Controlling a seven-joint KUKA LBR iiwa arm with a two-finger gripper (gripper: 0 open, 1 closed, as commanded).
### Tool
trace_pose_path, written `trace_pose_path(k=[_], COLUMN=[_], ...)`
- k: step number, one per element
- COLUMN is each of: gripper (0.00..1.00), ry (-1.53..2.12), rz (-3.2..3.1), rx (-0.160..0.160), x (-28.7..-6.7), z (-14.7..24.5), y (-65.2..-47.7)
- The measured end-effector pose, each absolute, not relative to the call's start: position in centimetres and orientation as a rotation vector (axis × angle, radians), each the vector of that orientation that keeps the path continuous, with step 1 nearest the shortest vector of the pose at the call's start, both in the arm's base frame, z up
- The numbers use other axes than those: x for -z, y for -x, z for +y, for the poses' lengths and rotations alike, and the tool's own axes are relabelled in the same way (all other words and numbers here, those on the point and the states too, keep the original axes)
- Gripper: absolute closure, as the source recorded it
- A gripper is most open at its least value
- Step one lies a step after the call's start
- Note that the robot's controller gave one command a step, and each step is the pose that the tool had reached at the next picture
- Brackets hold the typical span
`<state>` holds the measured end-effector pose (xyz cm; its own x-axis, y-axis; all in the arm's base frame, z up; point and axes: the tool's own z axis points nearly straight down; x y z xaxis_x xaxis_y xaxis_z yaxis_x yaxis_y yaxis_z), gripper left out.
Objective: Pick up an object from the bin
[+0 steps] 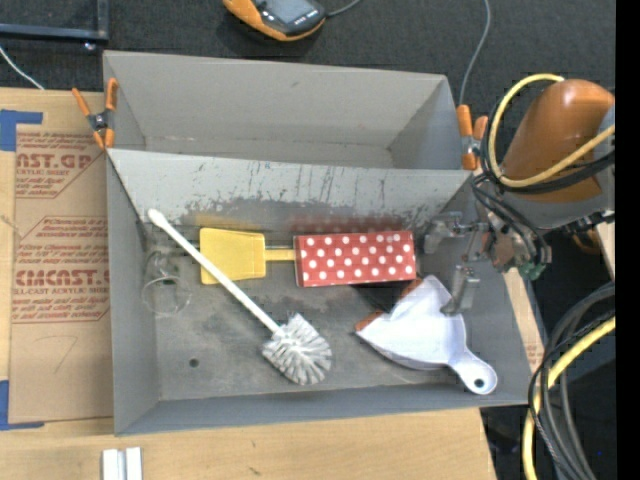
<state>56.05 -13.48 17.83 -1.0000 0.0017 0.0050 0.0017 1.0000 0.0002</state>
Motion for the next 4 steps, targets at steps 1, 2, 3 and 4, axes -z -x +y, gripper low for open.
trace_pose_path(k=[1, 2, 3, 4], gripper=[0.00, 0.00, 0.00, 0.00], ry=[-0.001, -0.071, 0.331, 0.010], rz=[-3.144, -3.134, -3.133, -3.128], rx=[-0.002, 0.001, 0.004, -0.001], x=[-18.3, -14.3, -15.7, -11.3], z=[-13.4, -12.6, -6.9, -13.1], y=[-56.2, -48.8, -57.5, -47.7])
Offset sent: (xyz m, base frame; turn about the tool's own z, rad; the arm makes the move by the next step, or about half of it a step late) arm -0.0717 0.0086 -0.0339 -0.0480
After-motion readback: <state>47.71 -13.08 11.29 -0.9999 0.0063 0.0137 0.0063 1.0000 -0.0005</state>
